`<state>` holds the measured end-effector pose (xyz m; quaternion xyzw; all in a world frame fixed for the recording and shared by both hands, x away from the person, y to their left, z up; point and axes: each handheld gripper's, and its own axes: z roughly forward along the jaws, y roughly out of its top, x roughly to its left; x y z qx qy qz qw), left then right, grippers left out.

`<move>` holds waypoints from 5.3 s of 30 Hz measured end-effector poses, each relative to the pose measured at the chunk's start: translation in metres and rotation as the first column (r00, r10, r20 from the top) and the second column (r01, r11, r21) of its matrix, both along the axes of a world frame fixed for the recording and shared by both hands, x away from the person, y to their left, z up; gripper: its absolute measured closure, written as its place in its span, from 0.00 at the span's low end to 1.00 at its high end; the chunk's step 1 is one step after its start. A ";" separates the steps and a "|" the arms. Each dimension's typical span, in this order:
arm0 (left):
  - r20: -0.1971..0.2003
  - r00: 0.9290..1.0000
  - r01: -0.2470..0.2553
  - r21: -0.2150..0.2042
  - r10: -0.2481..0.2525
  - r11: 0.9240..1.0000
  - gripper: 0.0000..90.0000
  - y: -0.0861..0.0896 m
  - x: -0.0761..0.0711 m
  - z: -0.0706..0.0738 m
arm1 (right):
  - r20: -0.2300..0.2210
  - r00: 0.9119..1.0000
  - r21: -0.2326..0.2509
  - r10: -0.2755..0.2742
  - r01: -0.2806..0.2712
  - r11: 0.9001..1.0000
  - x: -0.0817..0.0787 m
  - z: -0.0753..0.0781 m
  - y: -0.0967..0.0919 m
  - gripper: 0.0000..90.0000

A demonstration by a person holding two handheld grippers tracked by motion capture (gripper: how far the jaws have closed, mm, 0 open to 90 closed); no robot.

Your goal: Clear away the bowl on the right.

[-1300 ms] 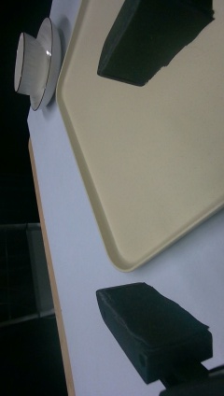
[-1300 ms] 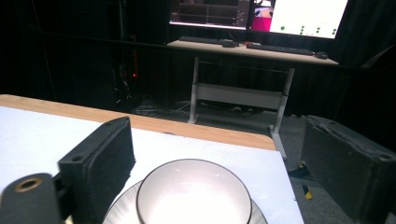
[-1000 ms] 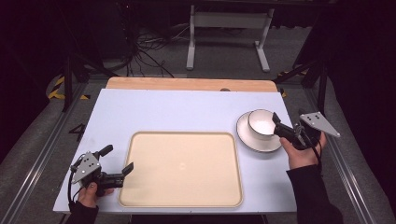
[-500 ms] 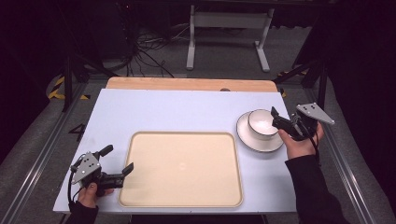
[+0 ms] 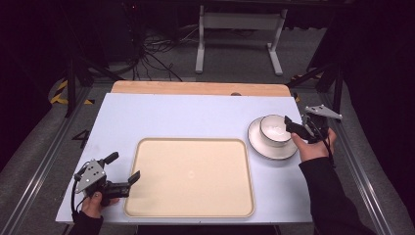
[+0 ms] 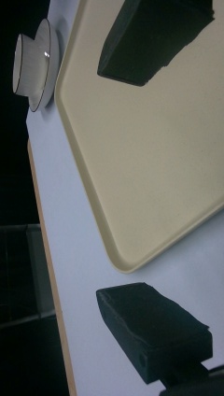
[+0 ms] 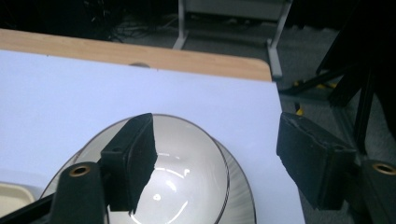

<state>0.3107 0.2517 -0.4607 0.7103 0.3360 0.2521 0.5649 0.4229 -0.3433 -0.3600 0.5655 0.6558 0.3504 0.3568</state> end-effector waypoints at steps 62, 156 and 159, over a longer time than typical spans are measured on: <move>-0.004 1.000 0.000 0.003 0.000 1.000 0.00 0.000 0.000 0.000 | -0.571 0.821 0.131 0.021 0.066 0.989 0.063 -0.031 -0.022 0.93; -0.008 1.000 -0.001 0.006 0.001 1.000 0.00 0.000 0.000 0.000 | -0.514 0.720 0.208 0.466 -0.422 0.882 0.007 0.057 0.105 0.91; -0.007 1.000 -0.003 0.003 0.003 1.000 0.00 -0.001 0.000 0.000 | -0.513 0.706 0.214 0.488 -0.446 0.869 0.006 0.058 0.114 0.91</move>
